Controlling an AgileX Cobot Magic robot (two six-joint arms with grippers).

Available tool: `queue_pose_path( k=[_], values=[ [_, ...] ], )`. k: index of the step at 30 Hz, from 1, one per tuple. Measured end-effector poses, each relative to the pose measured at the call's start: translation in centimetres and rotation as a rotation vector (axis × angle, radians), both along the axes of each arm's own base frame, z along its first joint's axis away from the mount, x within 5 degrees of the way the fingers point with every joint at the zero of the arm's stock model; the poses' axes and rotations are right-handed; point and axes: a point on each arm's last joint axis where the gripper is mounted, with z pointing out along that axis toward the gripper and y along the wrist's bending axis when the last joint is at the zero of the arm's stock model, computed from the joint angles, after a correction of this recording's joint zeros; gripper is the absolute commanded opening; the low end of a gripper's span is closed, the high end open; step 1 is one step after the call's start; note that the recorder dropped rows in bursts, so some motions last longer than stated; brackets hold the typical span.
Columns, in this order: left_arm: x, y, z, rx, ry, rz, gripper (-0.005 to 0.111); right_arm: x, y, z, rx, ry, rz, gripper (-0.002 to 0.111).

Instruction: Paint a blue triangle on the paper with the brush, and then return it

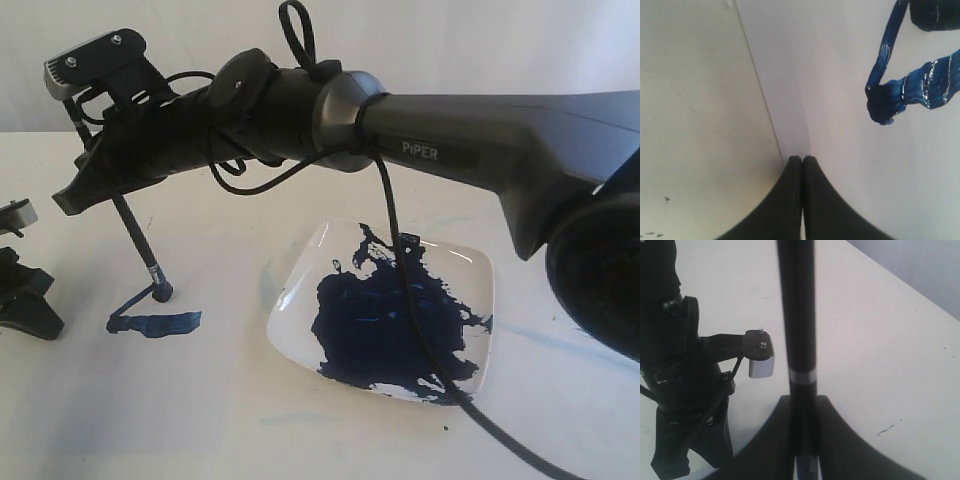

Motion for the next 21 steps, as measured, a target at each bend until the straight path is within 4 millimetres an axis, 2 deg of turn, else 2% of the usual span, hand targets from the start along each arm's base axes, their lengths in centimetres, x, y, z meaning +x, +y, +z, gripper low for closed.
queue_pose_path(
  k=[21],
  values=[
    [0.0, 0.0, 0.0, 0.0, 0.0, 0.0, 0.0, 0.47, -0.64, 0.31, -0.009, 0.018, -0.007, 0.0]
  ],
)
